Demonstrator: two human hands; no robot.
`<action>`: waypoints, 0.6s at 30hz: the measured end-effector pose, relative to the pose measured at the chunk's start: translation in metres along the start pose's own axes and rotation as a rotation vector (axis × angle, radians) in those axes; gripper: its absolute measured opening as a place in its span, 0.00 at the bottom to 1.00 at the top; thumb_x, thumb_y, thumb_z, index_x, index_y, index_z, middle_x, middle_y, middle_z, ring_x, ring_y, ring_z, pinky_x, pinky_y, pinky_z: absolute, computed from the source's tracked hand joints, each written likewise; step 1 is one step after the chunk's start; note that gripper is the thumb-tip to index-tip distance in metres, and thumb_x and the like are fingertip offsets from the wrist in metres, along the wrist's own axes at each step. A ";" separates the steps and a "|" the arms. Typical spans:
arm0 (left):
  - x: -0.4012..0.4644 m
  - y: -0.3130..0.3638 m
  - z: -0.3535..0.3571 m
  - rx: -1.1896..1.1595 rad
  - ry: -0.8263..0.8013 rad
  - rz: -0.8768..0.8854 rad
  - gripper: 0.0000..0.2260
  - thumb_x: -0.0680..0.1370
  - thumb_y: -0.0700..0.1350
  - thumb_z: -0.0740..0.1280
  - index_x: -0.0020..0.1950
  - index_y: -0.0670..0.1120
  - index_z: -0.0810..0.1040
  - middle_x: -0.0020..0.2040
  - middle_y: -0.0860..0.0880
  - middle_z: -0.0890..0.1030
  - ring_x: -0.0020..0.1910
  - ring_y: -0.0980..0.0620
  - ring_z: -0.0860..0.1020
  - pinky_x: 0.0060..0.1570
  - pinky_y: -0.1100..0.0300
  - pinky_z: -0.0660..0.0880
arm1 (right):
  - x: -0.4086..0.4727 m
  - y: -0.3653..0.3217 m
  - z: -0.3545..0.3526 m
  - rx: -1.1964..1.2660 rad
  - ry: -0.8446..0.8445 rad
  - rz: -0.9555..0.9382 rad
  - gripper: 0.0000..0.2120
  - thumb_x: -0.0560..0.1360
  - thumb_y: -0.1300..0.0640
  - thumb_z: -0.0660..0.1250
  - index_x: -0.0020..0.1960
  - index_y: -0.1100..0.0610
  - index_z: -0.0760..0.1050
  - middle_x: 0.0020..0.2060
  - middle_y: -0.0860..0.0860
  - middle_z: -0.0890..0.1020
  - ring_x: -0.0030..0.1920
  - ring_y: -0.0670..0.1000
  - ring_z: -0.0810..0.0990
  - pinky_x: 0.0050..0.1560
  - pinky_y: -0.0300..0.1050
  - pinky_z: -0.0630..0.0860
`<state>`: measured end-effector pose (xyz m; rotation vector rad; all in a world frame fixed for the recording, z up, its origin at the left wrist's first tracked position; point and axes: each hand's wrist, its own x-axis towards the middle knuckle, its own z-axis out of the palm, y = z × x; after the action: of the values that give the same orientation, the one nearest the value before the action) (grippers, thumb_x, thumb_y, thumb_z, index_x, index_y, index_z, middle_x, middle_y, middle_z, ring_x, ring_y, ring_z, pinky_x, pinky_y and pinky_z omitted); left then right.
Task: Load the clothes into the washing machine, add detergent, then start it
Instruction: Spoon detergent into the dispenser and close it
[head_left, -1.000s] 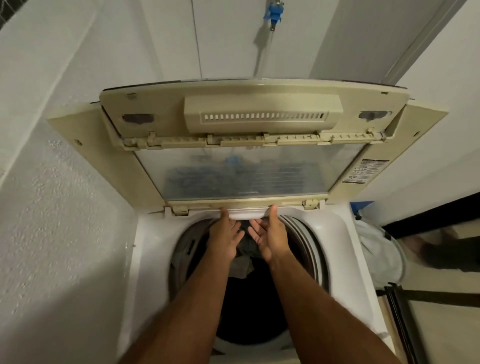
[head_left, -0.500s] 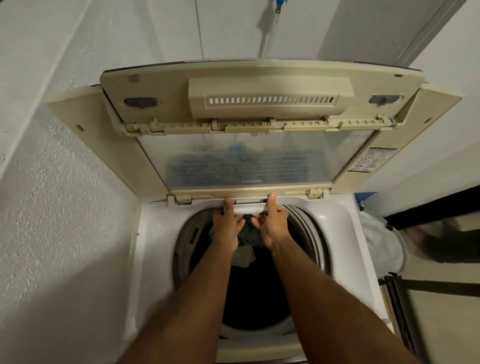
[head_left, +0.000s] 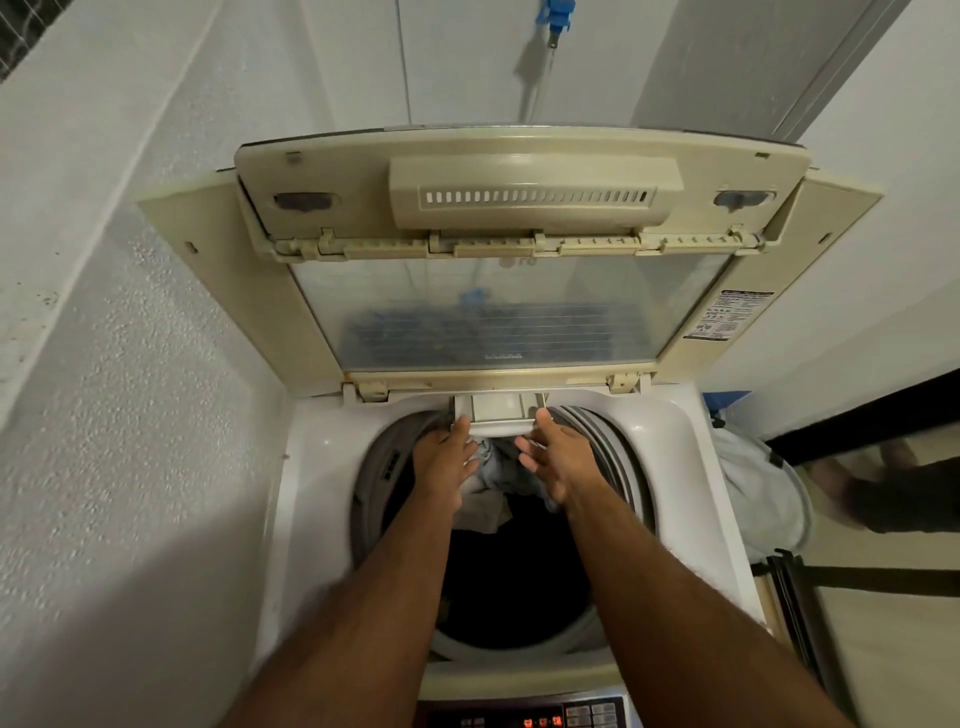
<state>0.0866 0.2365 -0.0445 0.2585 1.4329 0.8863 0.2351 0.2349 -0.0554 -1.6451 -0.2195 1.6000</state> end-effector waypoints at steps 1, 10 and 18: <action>-0.001 -0.002 -0.001 0.006 0.001 -0.006 0.08 0.79 0.49 0.67 0.53 0.45 0.76 0.54 0.45 0.79 0.48 0.52 0.79 0.44 0.59 0.76 | -0.003 0.001 -0.002 -0.003 -0.003 0.004 0.12 0.80 0.49 0.65 0.51 0.58 0.77 0.56 0.58 0.83 0.57 0.55 0.82 0.58 0.51 0.78; -0.020 -0.004 -0.017 0.071 -0.027 0.008 0.11 0.79 0.51 0.65 0.55 0.45 0.76 0.46 0.44 0.75 0.40 0.52 0.75 0.38 0.60 0.73 | -0.030 0.007 -0.010 -0.074 0.112 -0.117 0.07 0.80 0.55 0.66 0.47 0.59 0.74 0.41 0.57 0.78 0.36 0.52 0.76 0.35 0.45 0.72; -0.053 -0.019 -0.030 0.165 0.096 0.191 0.11 0.81 0.42 0.60 0.58 0.41 0.79 0.40 0.48 0.79 0.42 0.48 0.77 0.49 0.50 0.75 | -0.075 0.022 -0.017 -0.270 0.177 -0.391 0.11 0.75 0.65 0.60 0.36 0.59 0.76 0.35 0.55 0.80 0.42 0.58 0.78 0.51 0.57 0.77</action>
<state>0.0718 0.1785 -0.0227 0.4892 1.5927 0.9458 0.2281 0.1665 -0.0150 -1.8017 -0.6452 1.1610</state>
